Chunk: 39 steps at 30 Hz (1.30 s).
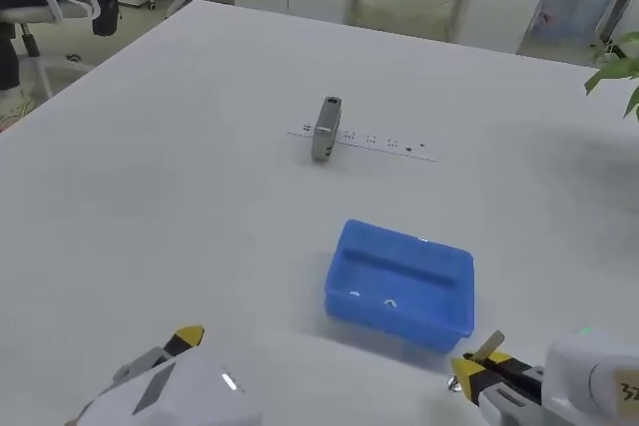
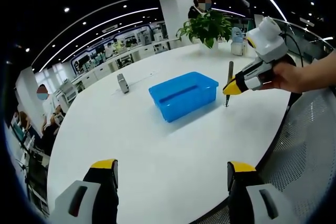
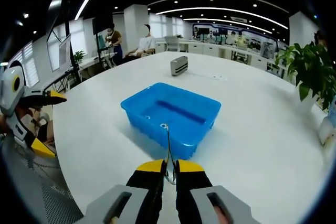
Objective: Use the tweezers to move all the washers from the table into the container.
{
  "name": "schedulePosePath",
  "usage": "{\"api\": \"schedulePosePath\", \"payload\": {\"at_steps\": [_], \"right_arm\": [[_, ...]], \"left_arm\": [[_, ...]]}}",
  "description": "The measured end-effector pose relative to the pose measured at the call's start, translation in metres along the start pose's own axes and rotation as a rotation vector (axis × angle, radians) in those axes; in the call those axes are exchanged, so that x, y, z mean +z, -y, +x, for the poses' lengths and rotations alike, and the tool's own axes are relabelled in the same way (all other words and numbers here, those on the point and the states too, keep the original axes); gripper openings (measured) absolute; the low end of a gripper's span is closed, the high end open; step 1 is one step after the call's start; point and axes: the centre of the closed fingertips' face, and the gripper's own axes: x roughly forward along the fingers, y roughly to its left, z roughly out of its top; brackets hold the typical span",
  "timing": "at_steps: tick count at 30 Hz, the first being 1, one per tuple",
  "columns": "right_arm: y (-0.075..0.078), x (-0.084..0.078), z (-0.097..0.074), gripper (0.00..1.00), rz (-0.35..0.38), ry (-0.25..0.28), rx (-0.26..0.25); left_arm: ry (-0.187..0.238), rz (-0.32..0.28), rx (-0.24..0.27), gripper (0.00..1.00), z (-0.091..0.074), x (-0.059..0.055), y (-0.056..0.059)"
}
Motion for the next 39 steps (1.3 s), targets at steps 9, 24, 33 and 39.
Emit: {"api": "schedulePosePath", "payload": {"at_steps": [9,24,33,39], "right_arm": [[0.001,-0.002,-0.002,0.03,0.008,0.007,-0.007],[-0.009,0.039,-0.017,0.03,0.035,0.063,0.038],[-0.015,0.062,-0.022,0.03,0.019,0.099,0.057],[-0.019,0.071,-0.019,0.03,-0.036,0.101,0.063]], "left_arm": [[0.0,-0.003,0.003,0.88,0.0,0.0,-0.001],[0.003,-0.005,0.008,0.88,-0.001,0.001,-0.002],[-0.002,-0.001,0.006,0.88,-0.001,0.0,-0.001],[-0.001,-0.001,0.005,0.88,-0.001,0.0,-0.001]]}}
